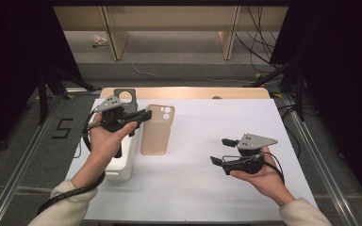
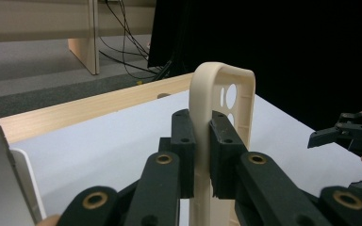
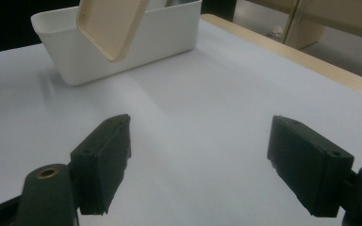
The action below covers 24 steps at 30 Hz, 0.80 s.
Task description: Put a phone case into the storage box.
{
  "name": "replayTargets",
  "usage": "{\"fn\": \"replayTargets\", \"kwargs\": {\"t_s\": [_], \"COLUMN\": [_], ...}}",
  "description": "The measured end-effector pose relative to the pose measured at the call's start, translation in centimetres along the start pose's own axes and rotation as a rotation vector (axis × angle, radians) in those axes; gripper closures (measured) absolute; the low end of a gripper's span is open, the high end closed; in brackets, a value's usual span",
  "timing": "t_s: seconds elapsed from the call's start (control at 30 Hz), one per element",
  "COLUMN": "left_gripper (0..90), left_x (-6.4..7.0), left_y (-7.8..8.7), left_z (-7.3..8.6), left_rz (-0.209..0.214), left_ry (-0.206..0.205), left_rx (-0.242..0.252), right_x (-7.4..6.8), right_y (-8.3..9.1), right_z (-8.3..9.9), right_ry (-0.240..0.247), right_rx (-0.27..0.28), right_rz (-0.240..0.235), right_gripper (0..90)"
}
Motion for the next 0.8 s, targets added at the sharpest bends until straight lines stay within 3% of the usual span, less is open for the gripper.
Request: {"fn": "replayTargets", "kwargs": {"t_s": [0.8], "left_gripper": [81.9], "left_x": [-2.5], "left_y": [2.2], "left_z": [-1.9], "left_rz": [-0.037], "left_ry": [0.016], "left_rx": [0.048], "right_x": [0.4], "right_y": [0.5], "right_z": [0.4], "right_ry": [-0.024], "right_rx": [0.004], "right_rz": [0.022], "right_gripper": [23.4]}}
Point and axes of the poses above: each handheld gripper's, and its own axes: y roughly backward along the jaws, z roughly out of its underside, x roughly to its right, the point moved 7 cm from there along -y, roughly forward along the jaws, and after that the axes turned 9 degrees about y, right-handed, at the moved point
